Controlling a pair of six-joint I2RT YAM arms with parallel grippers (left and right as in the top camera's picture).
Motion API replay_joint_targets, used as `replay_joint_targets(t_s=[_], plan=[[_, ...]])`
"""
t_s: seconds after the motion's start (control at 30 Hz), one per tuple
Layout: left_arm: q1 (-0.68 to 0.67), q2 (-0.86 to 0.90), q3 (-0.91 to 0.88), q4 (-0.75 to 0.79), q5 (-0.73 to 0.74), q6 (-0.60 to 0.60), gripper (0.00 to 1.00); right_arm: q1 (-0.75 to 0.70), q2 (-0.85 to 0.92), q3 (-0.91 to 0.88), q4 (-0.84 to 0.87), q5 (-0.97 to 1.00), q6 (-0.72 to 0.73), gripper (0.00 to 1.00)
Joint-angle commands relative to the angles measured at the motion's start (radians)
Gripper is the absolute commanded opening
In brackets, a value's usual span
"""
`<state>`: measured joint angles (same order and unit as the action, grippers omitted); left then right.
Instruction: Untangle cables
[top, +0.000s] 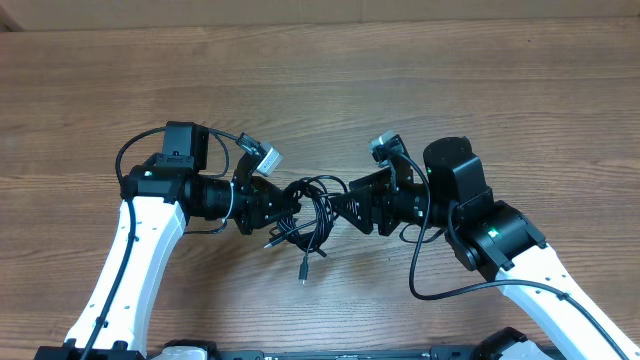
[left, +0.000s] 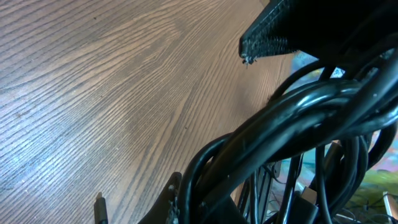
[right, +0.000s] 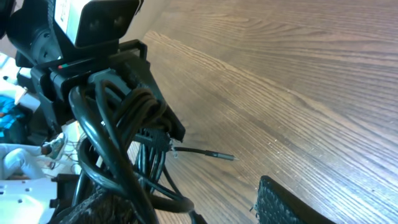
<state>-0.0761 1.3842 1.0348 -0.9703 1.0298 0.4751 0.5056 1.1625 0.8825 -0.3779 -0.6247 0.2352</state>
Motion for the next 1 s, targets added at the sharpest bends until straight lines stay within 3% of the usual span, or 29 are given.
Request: replay_joint_targets(t_s=[0.0, 0.4, 0.97], plan=[[0.004, 0.000, 0.015, 0.002, 0.033, 0.018, 0.04, 0.005, 0.005, 0.005, -0.005, -0.021, -0.001, 0.63], [0.004, 0.000, 0.015, 0.008, -0.073, -0.022, 0.04, 0.004, 0.005, 0.005, -0.072, -0.096, -0.001, 0.63], [0.003, 0.000, 0.015, -0.001, 0.055, -0.026, 0.04, 0.004, 0.040, 0.005, 0.022, 0.006, 0.000, 0.65]])
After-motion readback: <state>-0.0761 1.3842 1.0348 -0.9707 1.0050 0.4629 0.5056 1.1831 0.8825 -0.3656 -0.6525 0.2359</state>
